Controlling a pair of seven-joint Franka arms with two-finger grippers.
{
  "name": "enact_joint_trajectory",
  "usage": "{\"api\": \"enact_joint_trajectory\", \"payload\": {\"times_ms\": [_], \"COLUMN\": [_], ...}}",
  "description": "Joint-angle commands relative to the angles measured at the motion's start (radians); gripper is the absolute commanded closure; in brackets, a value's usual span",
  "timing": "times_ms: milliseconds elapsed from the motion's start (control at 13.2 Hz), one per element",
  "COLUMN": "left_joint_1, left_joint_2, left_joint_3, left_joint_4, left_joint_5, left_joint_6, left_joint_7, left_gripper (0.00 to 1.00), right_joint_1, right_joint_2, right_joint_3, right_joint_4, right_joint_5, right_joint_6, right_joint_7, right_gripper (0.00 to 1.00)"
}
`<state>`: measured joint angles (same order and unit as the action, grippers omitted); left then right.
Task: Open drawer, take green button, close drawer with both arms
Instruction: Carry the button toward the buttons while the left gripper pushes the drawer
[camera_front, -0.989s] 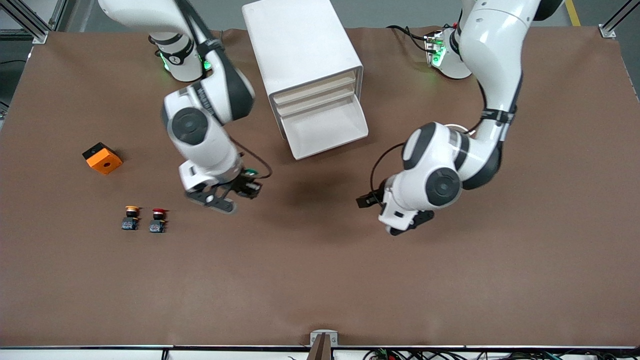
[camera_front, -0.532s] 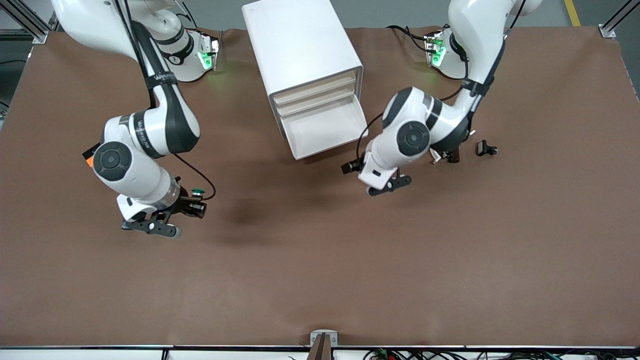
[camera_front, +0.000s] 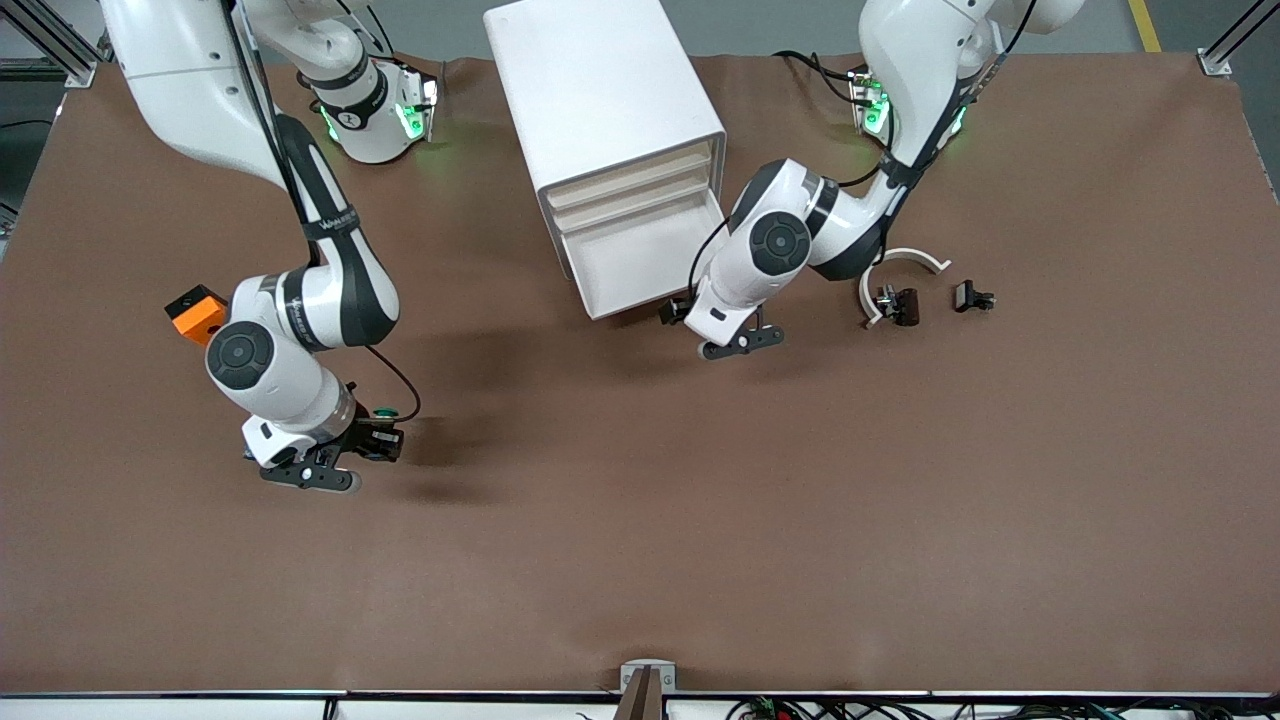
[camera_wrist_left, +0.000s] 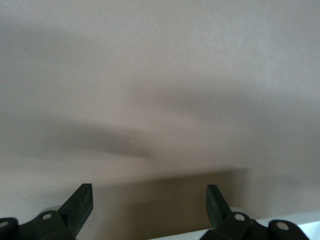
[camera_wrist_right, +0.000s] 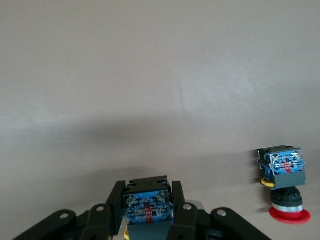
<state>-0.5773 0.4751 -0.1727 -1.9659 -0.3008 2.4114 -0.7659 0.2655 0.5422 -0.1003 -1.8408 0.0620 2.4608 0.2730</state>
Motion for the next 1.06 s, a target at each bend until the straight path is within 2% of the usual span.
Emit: {"api": "enact_joint_trajectory", "payload": {"times_ms": [0,837,913,989], "left_joint_1": [-0.047,-0.184,-0.184,-0.185], "left_joint_2": [0.031,0.033,0.033,0.033], "left_joint_3": [0.004,-0.017,-0.031,-0.04], "left_joint_4": [0.001,0.006,0.004,0.004], "left_joint_5": [0.017,0.015,0.015,0.015], "left_joint_6": [0.034,0.017,0.015,0.003], "left_joint_7": [-0.041,-0.234,-0.255,-0.271], "left_gripper": [0.0,0.0,0.0,0.0], "right_joint_1": [-0.046,-0.086,-0.088,-0.088], "right_joint_2": [0.018,0.042,0.045,0.047], "right_joint_3": [0.019,0.019,0.019,0.019], "right_joint_4": [-0.012,-0.012,-0.012,-0.012], "right_joint_5": [0.004,0.004,0.004,0.004], "right_joint_6": [0.013,0.012,0.01,0.015], "right_joint_7": [-0.025,-0.023,-0.025,-0.023], "right_gripper": [1.0,1.0,0.64,0.01]}}
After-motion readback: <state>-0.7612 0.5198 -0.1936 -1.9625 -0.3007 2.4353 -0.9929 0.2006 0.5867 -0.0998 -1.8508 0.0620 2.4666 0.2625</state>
